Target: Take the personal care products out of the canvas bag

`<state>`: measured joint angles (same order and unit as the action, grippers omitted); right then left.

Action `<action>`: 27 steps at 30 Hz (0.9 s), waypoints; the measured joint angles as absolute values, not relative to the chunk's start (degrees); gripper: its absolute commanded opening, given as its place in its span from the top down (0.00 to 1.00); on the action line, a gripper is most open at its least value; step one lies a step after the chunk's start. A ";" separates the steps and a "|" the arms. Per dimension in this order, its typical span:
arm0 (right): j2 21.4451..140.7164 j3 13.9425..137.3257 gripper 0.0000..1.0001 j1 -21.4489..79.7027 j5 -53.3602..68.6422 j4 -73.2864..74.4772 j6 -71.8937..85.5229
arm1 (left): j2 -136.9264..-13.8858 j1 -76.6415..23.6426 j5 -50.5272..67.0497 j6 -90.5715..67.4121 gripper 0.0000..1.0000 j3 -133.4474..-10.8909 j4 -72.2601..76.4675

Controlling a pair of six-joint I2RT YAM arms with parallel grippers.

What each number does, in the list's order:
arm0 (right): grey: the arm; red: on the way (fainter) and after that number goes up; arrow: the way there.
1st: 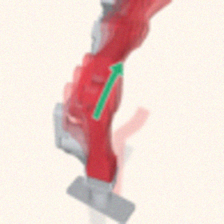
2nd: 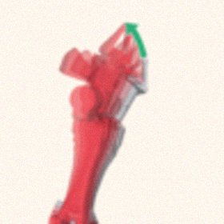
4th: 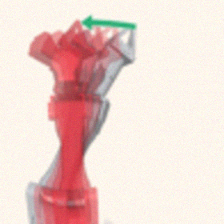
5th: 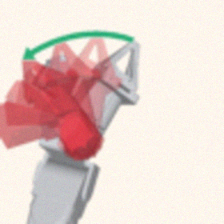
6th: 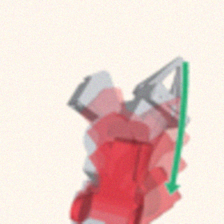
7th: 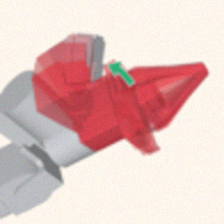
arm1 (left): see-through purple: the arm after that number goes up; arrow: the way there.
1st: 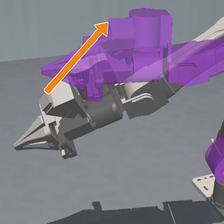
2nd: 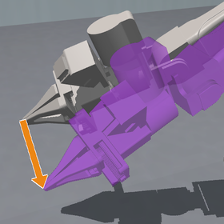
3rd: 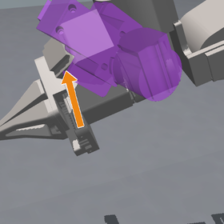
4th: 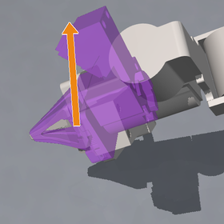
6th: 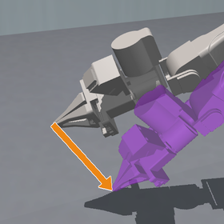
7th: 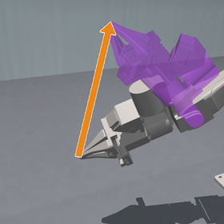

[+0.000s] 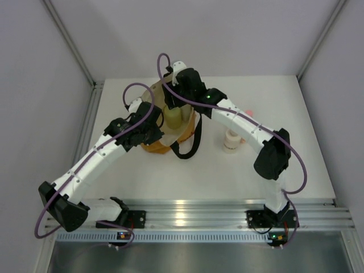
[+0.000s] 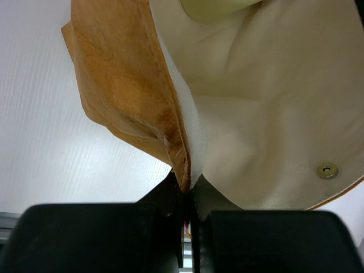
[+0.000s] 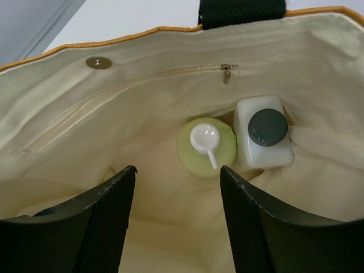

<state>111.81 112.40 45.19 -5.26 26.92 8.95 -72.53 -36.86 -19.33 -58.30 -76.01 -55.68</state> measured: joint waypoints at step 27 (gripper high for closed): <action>127.61 121.64 0.43 42.89 -5.04 27.66 2.92 | -72.49 -36.80 -19.31 -56.53 1.00 -76.51 -55.55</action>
<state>127.61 121.64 42.89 -5.04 27.66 2.92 -72.49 -36.80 -19.31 -56.53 -76.51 -55.55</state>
